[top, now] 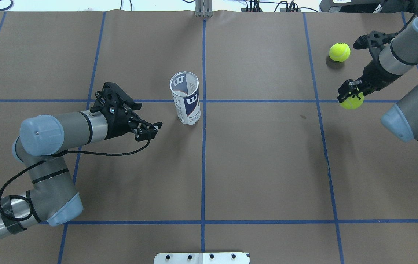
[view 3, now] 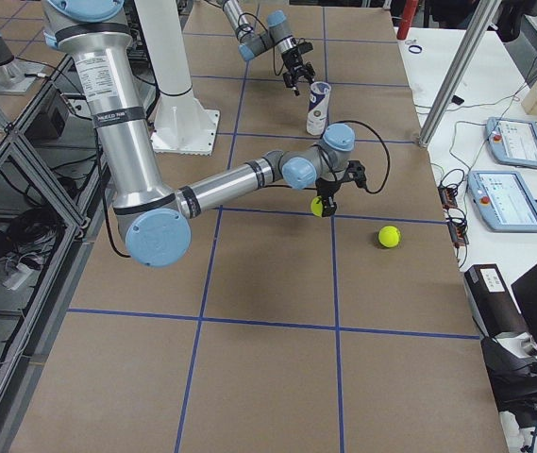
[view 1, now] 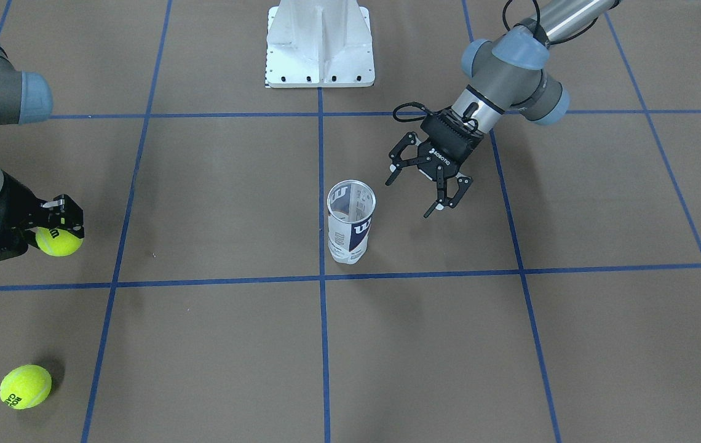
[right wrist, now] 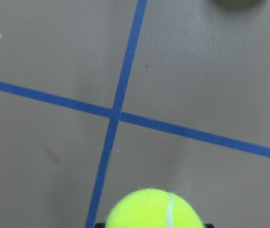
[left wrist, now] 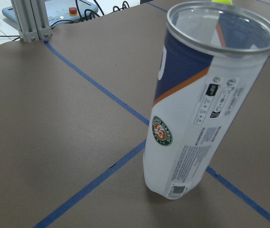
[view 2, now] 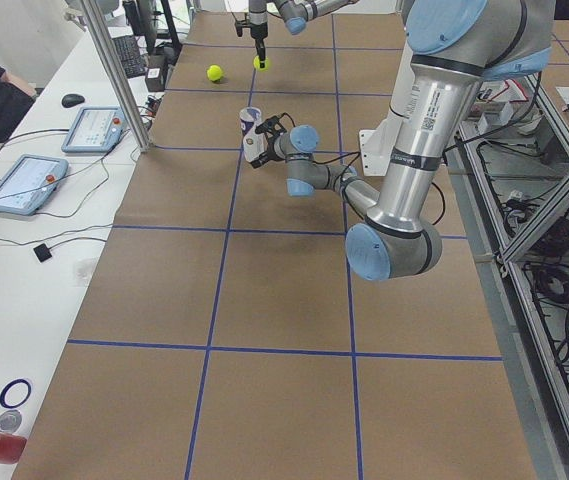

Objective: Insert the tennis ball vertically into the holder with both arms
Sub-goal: 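Lift the ball with the right gripper while the left gripper grasps the tube, then hold the tube steady with the left gripper while the right gripper holds the ball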

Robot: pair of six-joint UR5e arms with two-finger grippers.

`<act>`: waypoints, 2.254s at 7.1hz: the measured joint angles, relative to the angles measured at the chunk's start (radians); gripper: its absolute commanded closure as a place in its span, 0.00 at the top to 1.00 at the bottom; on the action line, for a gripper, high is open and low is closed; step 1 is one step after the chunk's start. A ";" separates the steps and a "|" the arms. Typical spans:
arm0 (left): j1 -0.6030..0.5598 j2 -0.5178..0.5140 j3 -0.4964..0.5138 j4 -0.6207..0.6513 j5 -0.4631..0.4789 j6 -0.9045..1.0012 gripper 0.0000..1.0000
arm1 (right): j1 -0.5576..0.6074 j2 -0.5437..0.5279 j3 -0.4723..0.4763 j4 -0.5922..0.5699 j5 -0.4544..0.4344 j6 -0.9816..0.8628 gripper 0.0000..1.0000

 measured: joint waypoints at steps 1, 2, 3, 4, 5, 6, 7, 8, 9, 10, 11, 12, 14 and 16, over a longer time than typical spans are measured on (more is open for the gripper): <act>0.012 -0.014 0.028 -0.033 0.026 -0.001 0.99 | 0.014 0.029 0.000 -0.001 0.008 0.007 0.00; 0.042 -0.023 0.065 -0.084 0.092 0.000 0.99 | 0.025 0.050 0.000 -0.001 0.015 0.012 0.00; 0.078 -0.041 0.109 -0.133 0.167 0.000 0.99 | 0.033 0.066 0.000 -0.001 0.021 0.016 0.00; 0.102 -0.066 0.145 -0.160 0.212 -0.002 0.99 | 0.040 0.080 0.000 -0.001 0.029 0.025 0.00; 0.114 -0.087 0.164 -0.170 0.228 -0.002 0.99 | 0.044 0.091 0.000 -0.001 0.036 0.036 0.00; 0.124 -0.109 0.179 -0.173 0.236 -0.003 0.99 | 0.051 0.101 0.001 -0.002 0.044 0.043 0.00; 0.129 -0.131 0.192 -0.174 0.245 -0.004 0.99 | 0.059 0.107 0.001 -0.001 0.058 0.047 0.00; 0.131 -0.156 0.208 -0.174 0.257 -0.004 0.99 | 0.065 0.110 0.001 0.000 0.074 0.051 0.00; 0.132 -0.176 0.223 -0.174 0.264 -0.004 0.99 | 0.070 0.114 0.002 0.000 0.081 0.053 0.00; 0.132 -0.185 0.231 -0.174 0.267 -0.003 0.99 | 0.075 0.121 0.002 0.000 0.084 0.055 0.00; 0.131 -0.186 0.235 -0.173 0.268 -0.002 0.99 | 0.078 0.125 0.002 -0.001 0.085 0.056 0.00; 0.130 -0.184 0.236 -0.173 0.269 -0.001 0.99 | 0.078 0.127 0.002 0.000 0.086 0.057 0.00; 0.128 -0.179 0.236 -0.173 0.269 -0.001 0.99 | 0.079 0.128 0.003 0.000 0.086 0.057 0.00; 0.126 -0.177 0.237 -0.173 0.273 -0.002 0.99 | 0.079 0.128 0.003 0.001 0.087 0.057 0.00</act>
